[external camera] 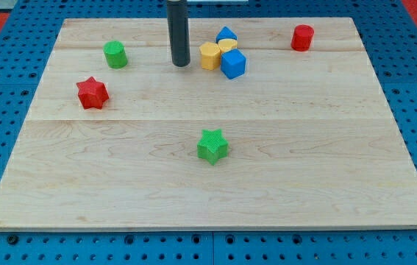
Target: Point your arm towards green circle
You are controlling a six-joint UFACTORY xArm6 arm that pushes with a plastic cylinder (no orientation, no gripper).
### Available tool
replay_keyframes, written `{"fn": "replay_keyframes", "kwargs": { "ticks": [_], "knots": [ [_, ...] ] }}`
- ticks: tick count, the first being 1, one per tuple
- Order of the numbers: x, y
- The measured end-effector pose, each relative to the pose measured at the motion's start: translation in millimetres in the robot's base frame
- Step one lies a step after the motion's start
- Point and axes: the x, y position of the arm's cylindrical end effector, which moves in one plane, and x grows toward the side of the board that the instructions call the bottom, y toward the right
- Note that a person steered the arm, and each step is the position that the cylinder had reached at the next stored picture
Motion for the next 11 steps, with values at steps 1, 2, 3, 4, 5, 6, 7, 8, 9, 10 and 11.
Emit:
{"fn": "replay_keyframes", "kwargs": {
  "ticks": [1,2,3,4,5,6,7,8,9,10,11],
  "knots": [
    [-4.4,-9.3],
    [-27.0,-21.2],
    [-42.6,-22.3],
    [-51.0,-27.0],
    [-59.2,-37.0],
    [-61.4,-51.8],
    [-68.4,-75.1],
    [-74.4,-96.0],
    [-57.4,-110.5],
    [-49.3,-119.6],
    [-45.8,-128.9]
  ]
}}
